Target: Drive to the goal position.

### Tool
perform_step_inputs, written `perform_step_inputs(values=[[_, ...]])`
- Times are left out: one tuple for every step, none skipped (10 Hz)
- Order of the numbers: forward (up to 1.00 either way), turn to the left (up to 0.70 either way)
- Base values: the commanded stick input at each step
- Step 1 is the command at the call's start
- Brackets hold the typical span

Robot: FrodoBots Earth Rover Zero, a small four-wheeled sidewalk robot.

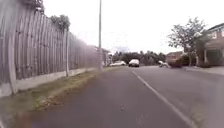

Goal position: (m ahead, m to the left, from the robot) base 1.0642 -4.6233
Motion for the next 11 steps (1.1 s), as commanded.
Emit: perform_step_inputs(values=[[1.00,-0.40],[1.00,-0.38],[1.00,-0.09],[1.00,0.00],[1.00,0.00],[1.00,0.00],[1.00,0.00],[1.00,0.00],[1.00,0.00],[1.00,0.00],[1.00,0.00]])
